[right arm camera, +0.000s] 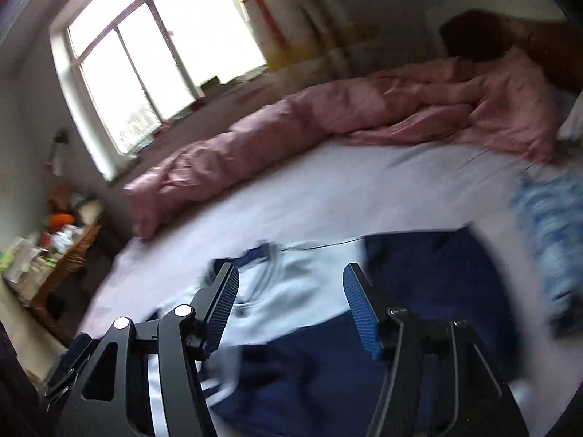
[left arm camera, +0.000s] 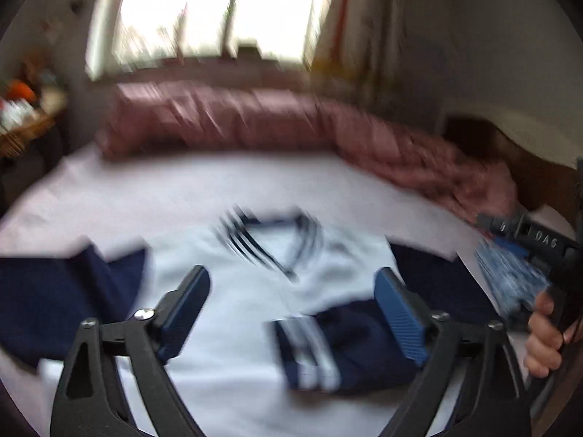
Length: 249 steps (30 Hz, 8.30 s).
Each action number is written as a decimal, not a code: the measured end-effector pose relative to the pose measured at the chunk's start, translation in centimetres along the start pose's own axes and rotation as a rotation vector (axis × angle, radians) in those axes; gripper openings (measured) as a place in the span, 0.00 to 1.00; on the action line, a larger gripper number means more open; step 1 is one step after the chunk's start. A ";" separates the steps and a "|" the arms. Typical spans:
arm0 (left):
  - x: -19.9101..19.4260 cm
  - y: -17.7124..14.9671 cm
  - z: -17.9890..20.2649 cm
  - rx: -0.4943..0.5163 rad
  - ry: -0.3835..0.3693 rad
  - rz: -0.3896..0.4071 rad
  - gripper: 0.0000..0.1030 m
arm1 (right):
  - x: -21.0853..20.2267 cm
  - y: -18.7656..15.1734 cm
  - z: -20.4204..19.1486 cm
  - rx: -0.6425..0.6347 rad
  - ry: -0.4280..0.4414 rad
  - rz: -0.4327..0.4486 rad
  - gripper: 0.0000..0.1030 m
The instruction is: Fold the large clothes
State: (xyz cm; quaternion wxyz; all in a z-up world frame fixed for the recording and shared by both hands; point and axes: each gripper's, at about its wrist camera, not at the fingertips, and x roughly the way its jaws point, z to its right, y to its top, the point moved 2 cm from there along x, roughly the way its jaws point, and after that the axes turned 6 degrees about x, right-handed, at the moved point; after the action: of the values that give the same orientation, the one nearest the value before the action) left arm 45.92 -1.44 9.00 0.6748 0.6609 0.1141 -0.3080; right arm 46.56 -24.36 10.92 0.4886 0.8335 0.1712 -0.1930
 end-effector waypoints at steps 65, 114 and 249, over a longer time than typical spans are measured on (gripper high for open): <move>-3.9 -0.5 -5.4 -0.067 0.259 0.201 0.80 | 11.1 -7.9 4.3 -0.241 -0.318 -0.404 0.68; -6.3 -11.2 -44.2 -0.592 0.722 -0.016 0.02 | -0.3 -3.1 -4.0 -0.282 -0.109 -0.103 0.79; -2.1 -10.0 -16.9 -0.355 0.265 -0.137 0.47 | 11.1 -2.2 4.5 -0.244 -0.248 -0.361 0.62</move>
State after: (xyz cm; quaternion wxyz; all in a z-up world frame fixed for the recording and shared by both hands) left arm 42.85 15.99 0.32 0.7372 0.5572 0.2986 -0.2385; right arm 54.48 -26.22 1.81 0.5607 0.6940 0.2780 -0.3560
